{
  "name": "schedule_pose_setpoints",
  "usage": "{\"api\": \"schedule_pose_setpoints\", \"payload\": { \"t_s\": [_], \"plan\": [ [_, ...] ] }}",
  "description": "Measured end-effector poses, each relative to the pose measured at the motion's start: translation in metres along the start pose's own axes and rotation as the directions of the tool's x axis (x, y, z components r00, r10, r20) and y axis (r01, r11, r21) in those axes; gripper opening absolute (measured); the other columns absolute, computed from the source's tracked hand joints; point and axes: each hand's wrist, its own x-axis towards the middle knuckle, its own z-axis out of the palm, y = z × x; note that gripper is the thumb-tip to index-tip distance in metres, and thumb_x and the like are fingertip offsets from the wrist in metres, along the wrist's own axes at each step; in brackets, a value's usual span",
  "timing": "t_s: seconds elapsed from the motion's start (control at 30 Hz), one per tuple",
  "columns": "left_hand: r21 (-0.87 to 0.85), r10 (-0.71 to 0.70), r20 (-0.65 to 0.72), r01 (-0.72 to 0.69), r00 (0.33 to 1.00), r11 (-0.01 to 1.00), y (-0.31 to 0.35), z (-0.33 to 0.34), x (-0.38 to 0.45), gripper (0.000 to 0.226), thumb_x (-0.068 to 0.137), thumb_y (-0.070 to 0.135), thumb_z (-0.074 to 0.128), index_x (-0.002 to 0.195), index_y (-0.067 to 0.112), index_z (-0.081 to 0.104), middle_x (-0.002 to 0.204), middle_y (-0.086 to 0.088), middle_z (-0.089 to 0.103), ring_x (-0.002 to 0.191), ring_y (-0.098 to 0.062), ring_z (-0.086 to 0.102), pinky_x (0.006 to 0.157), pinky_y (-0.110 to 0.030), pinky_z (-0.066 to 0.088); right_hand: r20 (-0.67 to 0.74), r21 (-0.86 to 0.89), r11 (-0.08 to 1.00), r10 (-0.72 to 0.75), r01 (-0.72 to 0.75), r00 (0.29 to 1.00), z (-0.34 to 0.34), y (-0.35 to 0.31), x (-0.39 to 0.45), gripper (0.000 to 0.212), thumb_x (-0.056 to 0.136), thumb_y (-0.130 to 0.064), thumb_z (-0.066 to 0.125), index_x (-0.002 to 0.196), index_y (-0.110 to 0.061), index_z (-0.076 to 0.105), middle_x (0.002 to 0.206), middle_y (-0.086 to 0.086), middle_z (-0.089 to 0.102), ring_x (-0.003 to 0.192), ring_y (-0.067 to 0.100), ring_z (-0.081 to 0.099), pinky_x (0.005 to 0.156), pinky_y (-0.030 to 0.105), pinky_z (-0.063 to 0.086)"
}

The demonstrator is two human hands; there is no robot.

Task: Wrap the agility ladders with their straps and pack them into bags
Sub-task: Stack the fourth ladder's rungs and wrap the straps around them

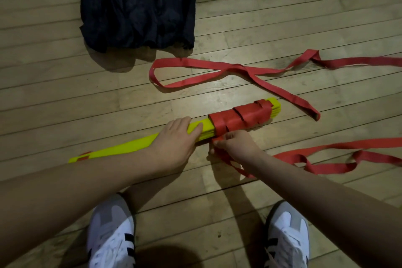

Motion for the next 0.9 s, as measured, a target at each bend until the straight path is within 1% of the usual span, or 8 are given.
{"api": "schedule_pose_setpoints", "payload": {
  "t_s": [0.07, 0.17, 0.27, 0.37, 0.53, 0.67, 0.8, 0.9],
  "plan": [
    [-0.054, -0.060, 0.104, 0.066, 0.993, 0.996, 0.004, -0.004, -0.001, 0.047, 0.095, 0.036, 0.050, 0.138, 0.021, 0.037, 0.121, -0.015, 0.048, 0.110, -0.034, 0.051, 0.084, -0.035, 0.039, 0.017, 0.051, 0.999, 0.003, -0.004, 1.000, 0.000, 0.004, -0.004, 0.017, 0.088, 0.011, 0.054, 0.072, 0.010, 0.059, 0.058, 0.014, 0.058, 0.037, 0.010, 0.055, 0.039, 0.015, 0.041],
    [-0.028, -0.099, 0.124, 0.103, 0.987, 0.994, 0.008, -0.011, 0.003, 0.038, 0.098, 0.038, 0.044, 0.131, 0.024, 0.034, 0.112, -0.009, 0.048, 0.105, -0.030, 0.051, 0.071, -0.033, 0.028, 0.038, 0.031, 0.999, -0.022, 0.021, 0.999, -0.003, 0.007, -0.003, 0.012, 0.087, 0.011, 0.055, 0.077, 0.011, 0.061, 0.058, 0.015, 0.060, 0.043, 0.016, 0.058, 0.046, 0.018, 0.046],
    [-0.041, -0.173, 0.119, 0.179, 0.978, 0.983, 0.009, -0.011, 0.011, 0.045, 0.096, 0.033, 0.049, 0.135, 0.024, 0.028, 0.114, -0.010, 0.049, 0.103, -0.031, 0.052, 0.066, -0.033, 0.031, 0.047, 0.019, 1.000, -0.022, 0.021, 0.999, -0.006, 0.003, -0.002, 0.007, 0.086, 0.010, 0.057, 0.083, 0.014, 0.063, 0.068, 0.020, 0.063, 0.048, 0.018, 0.060, 0.051, 0.023, 0.052],
    [-0.043, -0.268, 0.106, 0.274, 0.957, 0.961, 0.004, -0.013, 0.022, 0.050, 0.093, 0.028, 0.055, 0.132, 0.017, 0.027, 0.115, -0.010, 0.051, 0.103, -0.031, 0.054, 0.068, -0.035, 0.034, 0.017, -0.008, 1.000, -0.003, 0.004, 1.000, -0.009, -0.004, -0.001, 0.007, 0.087, 0.004, 0.061, 0.084, 0.009, 0.063, 0.075, 0.021, 0.067, 0.047, 0.012, 0.060, 0.046, 0.018, 0.048],
    [-0.028, -0.356, 0.131, 0.363, 0.925, 0.931, -0.002, -0.019, 0.040, 0.051, 0.090, 0.024, 0.060, 0.129, 0.012, 0.029, 0.118, -0.011, 0.051, 0.105, -0.030, 0.054, 0.068, -0.036, 0.035, -0.027, -0.072, 0.996, -0.057, 0.055, 0.998, -0.011, -0.016, 0.006, 0.014, 0.088, -0.001, 0.061, 0.074, -0.001, 0.062, 0.069, 0.011, 0.069, 0.054, 0.014, 0.059, 0.050, 0.019, 0.048],
    [0.006, -0.385, 0.129, 0.388, 0.914, 0.922, -0.003, -0.019, 0.051, 0.065, 0.087, 0.019, 0.064, 0.138, 0.010, 0.025, 0.123, -0.012, 0.051, 0.109, -0.031, 0.054, 0.071, -0.037, 0.039, -0.037, -0.045, 0.997, -0.063, 0.062, 0.997, -0.011, -0.022, 0.009, 0.022, 0.089, -0.004, 0.062, 0.068, -0.005, 0.060, 0.072, 0.014, 0.070, 0.060, 0.018, 0.062, 0.060, 0.026, 0.050],
    [0.128, -0.351, 0.027, 0.345, 0.936, 0.930, -0.008, -0.023, 0.058, 0.076, 0.083, 0.013, 0.066, 0.143, 0.005, 0.021, 0.127, -0.016, 0.047, 0.115, -0.032, 0.049, 0.089, -0.037, 0.045, -0.010, -0.051, 0.997, -0.055, 0.055, 0.998, -0.015, -0.024, 0.010, 0.021, 0.090, -0.007, 0.063, 0.070, -0.005, 0.061, 0.069, 0.012, 0.070, 0.051, 0.015, 0.059, 0.052, 0.024, 0.048],
    [0.214, -0.297, -0.015, 0.293, 0.955, 0.932, -0.018, -0.022, 0.059, 0.078, 0.086, 0.031, 0.067, 0.144, 0.001, 0.024, 0.128, -0.017, 0.044, 0.116, -0.030, 0.045, 0.095, -0.036, 0.042, 0.030, -0.057, 0.998, -0.038, 0.039, 0.999, -0.016, -0.025, 0.008, 0.011, 0.090, -0.006, 0.063, 0.079, -0.003, 0.063, 0.071, 0.010, 0.070, 0.056, 0.015, 0.060, 0.049, 0.020, 0.048]
  ]
}}
